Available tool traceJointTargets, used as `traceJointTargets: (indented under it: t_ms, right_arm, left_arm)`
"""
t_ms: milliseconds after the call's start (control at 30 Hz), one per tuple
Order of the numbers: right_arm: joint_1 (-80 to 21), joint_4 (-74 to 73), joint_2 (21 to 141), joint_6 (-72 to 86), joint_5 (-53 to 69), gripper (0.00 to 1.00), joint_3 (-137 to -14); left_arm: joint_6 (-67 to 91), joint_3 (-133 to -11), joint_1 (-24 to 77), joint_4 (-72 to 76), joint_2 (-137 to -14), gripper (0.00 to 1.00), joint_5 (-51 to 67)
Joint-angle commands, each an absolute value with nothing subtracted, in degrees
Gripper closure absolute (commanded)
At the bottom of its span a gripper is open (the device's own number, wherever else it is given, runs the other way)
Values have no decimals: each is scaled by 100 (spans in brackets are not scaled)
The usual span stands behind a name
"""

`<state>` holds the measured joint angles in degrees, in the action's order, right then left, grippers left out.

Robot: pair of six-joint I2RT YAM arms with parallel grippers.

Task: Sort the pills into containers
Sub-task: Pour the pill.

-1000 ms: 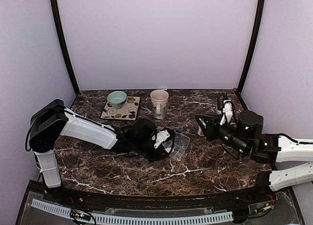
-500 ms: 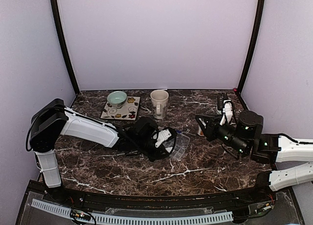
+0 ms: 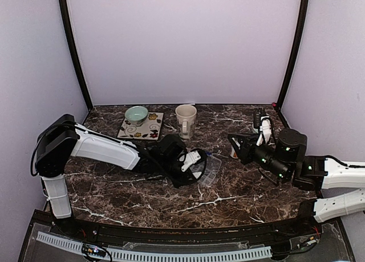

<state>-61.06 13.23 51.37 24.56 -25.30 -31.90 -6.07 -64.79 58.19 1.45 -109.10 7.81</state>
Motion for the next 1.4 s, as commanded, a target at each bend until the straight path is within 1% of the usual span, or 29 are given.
traceJointTargets:
  t_ms: [0,1367]
  right_arm:
    - [-6047,1440,5095,2518,-2500,100,-3163]
    - [-6047,1413,5066,2596,-2494,100,-3106]
  left_arm:
    - [-712,-6657,5845,-114,-10900,100,749]
    - [-853,-7254,5897,-1030,-11082,100,636]
